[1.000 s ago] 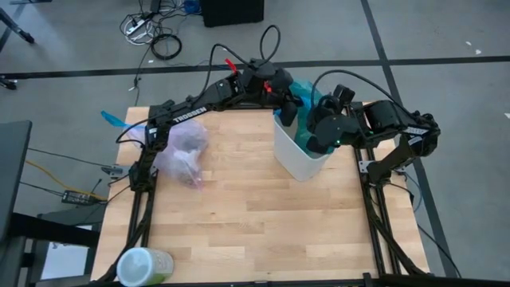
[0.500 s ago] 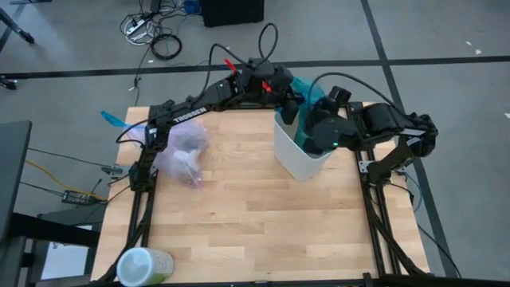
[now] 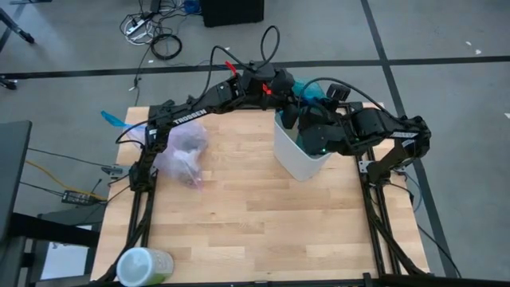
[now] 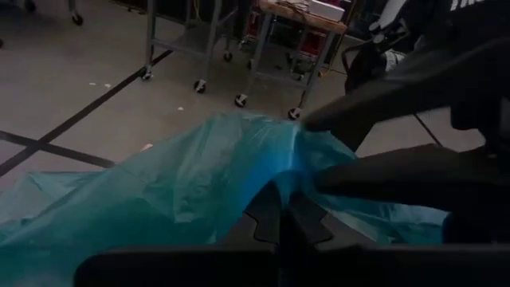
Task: Place trash/remove bag and relplace
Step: Put the blue trash bag into the white trash bin
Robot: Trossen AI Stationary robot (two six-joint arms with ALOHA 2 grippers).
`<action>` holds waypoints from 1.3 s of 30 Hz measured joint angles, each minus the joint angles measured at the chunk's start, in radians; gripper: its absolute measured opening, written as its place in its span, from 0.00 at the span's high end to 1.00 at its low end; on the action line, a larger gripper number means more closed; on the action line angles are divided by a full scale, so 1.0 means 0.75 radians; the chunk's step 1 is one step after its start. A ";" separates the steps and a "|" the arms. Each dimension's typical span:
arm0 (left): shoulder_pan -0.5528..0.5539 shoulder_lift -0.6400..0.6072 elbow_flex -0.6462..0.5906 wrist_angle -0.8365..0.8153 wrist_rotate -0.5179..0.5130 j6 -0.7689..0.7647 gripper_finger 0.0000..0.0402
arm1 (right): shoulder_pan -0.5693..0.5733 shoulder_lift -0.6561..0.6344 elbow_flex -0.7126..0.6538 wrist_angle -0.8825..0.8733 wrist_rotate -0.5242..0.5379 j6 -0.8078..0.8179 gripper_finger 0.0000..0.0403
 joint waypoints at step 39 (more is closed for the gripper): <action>0.019 0.043 -0.001 0.059 0.260 0.031 0.99 | 0.375 -0.104 0.000 -0.092 -0.131 0.440 0.43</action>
